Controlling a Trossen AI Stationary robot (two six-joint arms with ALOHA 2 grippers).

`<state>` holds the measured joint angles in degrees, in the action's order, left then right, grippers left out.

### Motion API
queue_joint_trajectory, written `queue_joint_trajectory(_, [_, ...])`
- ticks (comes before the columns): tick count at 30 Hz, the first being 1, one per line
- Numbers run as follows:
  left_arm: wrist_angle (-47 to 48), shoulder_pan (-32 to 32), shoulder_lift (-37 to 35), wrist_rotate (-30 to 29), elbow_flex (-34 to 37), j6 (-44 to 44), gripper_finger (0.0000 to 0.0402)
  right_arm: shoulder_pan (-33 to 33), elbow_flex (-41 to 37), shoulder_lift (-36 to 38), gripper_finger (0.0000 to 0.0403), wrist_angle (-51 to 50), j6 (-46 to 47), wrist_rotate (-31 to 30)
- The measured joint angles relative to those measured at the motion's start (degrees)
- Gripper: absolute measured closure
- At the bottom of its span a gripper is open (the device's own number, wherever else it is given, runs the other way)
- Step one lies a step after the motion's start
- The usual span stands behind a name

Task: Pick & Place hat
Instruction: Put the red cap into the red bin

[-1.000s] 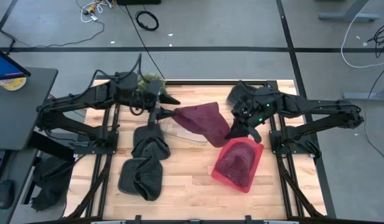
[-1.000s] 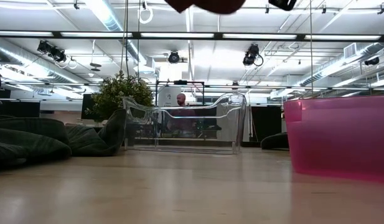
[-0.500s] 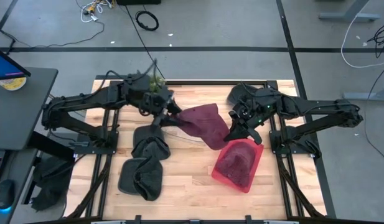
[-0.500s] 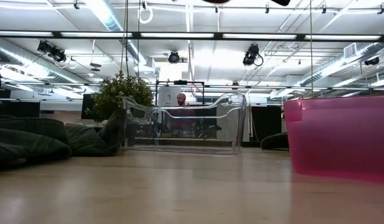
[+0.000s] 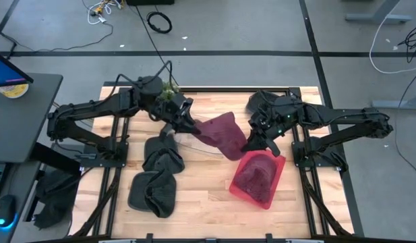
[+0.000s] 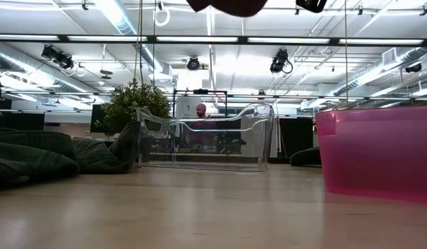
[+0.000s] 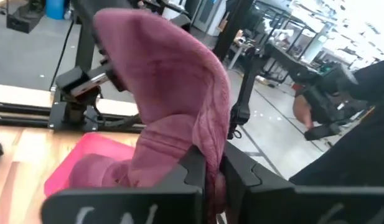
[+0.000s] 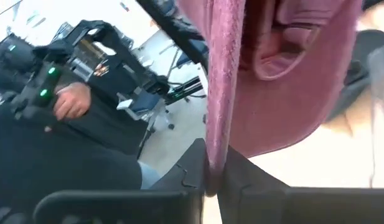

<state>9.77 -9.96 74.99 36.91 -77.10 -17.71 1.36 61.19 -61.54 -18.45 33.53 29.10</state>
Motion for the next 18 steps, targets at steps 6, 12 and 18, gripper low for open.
queue_joint_trajectory(6, [-0.43, 0.07, -0.14, 1.38, 0.00, -2.40, 0.0379, 2.64, 0.00, 0.02, 0.0320, -4.38, 2.52, -1.70])
queue_joint_trajectory(12, [-1.88, 0.55, -1.71, -5.76, 0.06, -4.63, 0.0380, 6.13, 0.00, 0.16, 0.0234, -9.41, 1.94, -1.68])
queue_joint_trajectory(18, [-8.87, 1.45, -3.10, -26.06, 0.07, -10.07, 0.0380, 10.44, 0.00, 0.94, 0.0181, -15.62, 1.39, -5.88])
